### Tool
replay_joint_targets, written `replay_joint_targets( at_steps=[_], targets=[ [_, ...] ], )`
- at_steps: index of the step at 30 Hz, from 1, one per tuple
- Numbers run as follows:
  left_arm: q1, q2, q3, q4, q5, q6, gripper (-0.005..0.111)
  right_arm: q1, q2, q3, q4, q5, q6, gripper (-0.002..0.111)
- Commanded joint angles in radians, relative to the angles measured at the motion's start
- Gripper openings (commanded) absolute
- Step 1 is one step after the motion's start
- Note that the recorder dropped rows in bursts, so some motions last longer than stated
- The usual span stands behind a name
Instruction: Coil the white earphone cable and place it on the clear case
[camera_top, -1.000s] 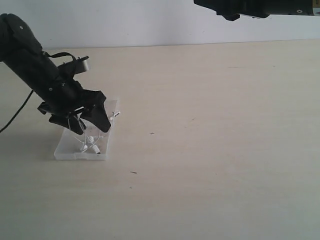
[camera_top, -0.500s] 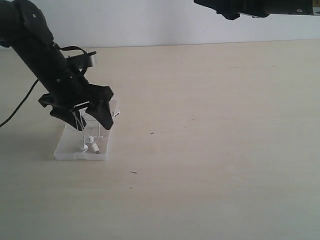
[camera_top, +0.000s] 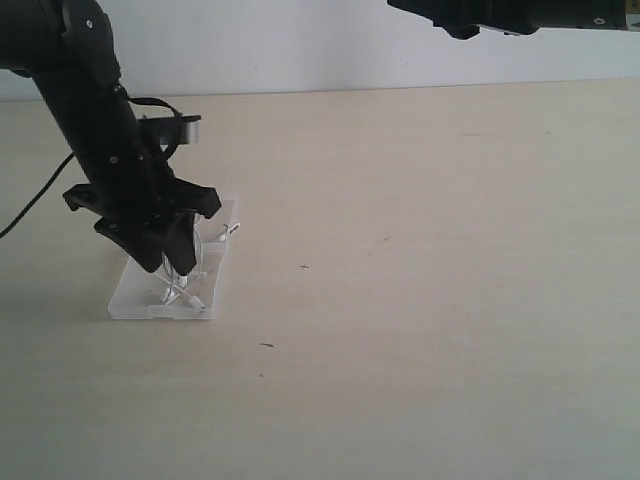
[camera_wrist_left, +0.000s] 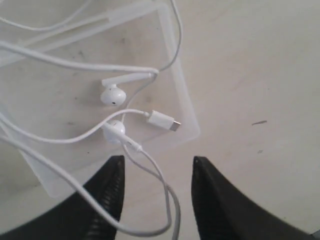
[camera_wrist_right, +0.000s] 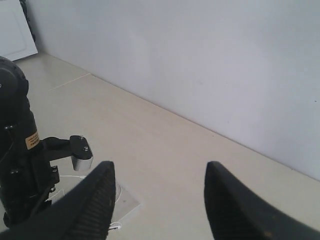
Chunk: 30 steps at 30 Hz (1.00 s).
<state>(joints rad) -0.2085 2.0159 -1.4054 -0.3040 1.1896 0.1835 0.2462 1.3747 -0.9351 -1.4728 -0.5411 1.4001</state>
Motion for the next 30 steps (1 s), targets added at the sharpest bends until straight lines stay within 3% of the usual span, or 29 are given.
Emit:
replay_joint_targets(
  at_steps=[1, 6, 18, 25, 30],
  targets=[
    [-0.003, -0.016, -0.008, -0.055, 0.01, 0.045, 0.042, -0.002, -0.003, -0.002, -0.024, -0.015, 0.003, 0.055],
    [-0.003, -0.016, -0.008, -0.075, 0.001, 0.078, 0.043, -0.002, 0.003, 0.0, -0.128, -0.015, 0.07, 0.067],
    [-0.003, -0.022, -0.008, -0.1, 0.031, 0.058, 0.043, -0.002, 0.011, 0.0, -0.156, -0.116, 0.112, 0.067],
    [-0.003, -0.021, -0.008, 0.019, 0.031, 0.027, 0.043, -0.002, 0.011, 0.0, -0.156, -0.123, 0.116, 0.067],
    [-0.003, -0.021, -0.008, 0.026, 0.031, -0.014, 0.043, -0.002, 0.011, -0.002, -0.156, -0.122, 0.116, 0.067]
  ],
)
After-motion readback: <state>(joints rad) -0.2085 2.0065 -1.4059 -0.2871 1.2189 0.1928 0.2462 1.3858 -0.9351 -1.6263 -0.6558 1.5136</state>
